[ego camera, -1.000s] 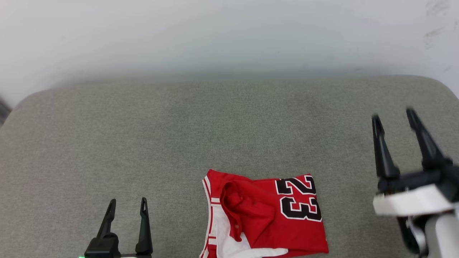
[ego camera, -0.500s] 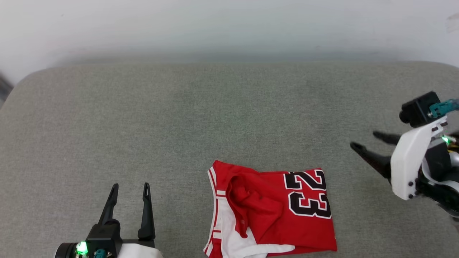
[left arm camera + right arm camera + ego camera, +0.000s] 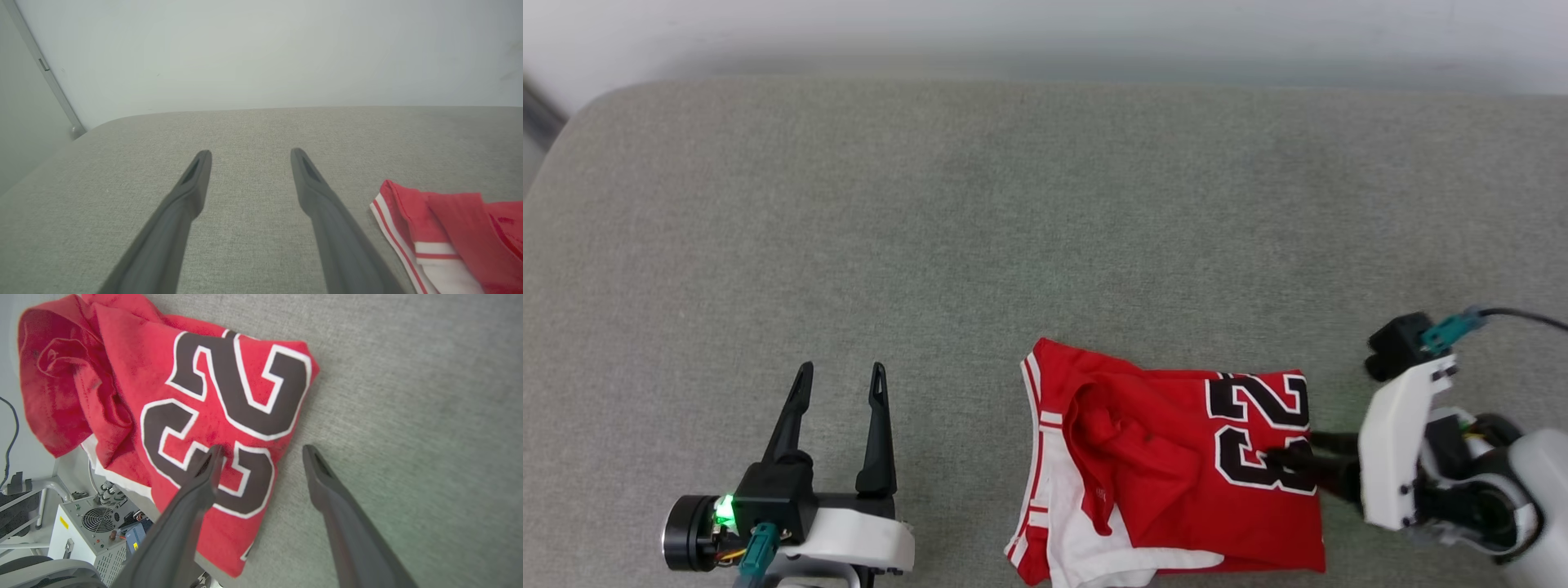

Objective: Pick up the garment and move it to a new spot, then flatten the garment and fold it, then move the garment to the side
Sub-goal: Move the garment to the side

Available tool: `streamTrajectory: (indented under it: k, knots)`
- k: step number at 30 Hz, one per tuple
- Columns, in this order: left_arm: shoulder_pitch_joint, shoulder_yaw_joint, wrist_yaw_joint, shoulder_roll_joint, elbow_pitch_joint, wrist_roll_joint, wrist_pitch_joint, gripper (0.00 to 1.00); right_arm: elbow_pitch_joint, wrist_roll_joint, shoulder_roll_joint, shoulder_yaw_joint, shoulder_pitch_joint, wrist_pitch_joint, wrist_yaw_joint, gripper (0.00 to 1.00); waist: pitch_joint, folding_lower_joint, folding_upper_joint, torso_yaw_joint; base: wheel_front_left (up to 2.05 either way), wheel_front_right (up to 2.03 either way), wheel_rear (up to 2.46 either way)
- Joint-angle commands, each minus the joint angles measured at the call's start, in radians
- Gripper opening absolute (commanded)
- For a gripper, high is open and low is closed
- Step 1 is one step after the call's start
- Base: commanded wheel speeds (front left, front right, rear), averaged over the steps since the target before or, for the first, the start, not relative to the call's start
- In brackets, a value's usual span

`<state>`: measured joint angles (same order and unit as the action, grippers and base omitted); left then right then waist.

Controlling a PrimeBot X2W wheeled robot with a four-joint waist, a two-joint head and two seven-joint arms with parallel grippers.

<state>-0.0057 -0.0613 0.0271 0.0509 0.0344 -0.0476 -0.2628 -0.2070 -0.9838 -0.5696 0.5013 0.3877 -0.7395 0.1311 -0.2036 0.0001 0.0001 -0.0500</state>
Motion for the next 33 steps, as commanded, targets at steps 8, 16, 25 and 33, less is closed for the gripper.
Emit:
streamTrajectory:
  k: [8,16,25,33]
  knots:
    - [-0.049,-0.016,0.006,-0.001,0.006,-0.011,-0.003,1.0,-0.161,0.012,0.106,0.158,0.01,0.035,-0.002,1.0,-0.062,-0.0001,-0.0001,-0.043,0.0,0.0,0.0]
    - [-0.048,-0.02,0.019,-0.001,0.015,-0.017,-0.003,1.0,-0.205,0.034,0.113,0.281,0.052,0.132,-0.002,0.0,-0.051,-0.0001,-0.0001,-0.049,0.0,0.0,0.0]
    - [0.031,0.015,0.032,-0.001,0.013,-0.017,-0.003,1.0,-0.064,0.042,-0.021,0.336,0.193,0.262,-0.001,0.0,0.048,-0.0001,-0.0001,0.026,0.0,0.0,0.0]
    - [0.067,0.046,0.028,-0.001,-0.009,-0.02,-0.003,1.0,0.089,0.061,-0.154,0.365,0.276,0.256,-0.001,0.0,0.06,-0.0001,-0.0001,0.139,0.0,0.0,0.0]
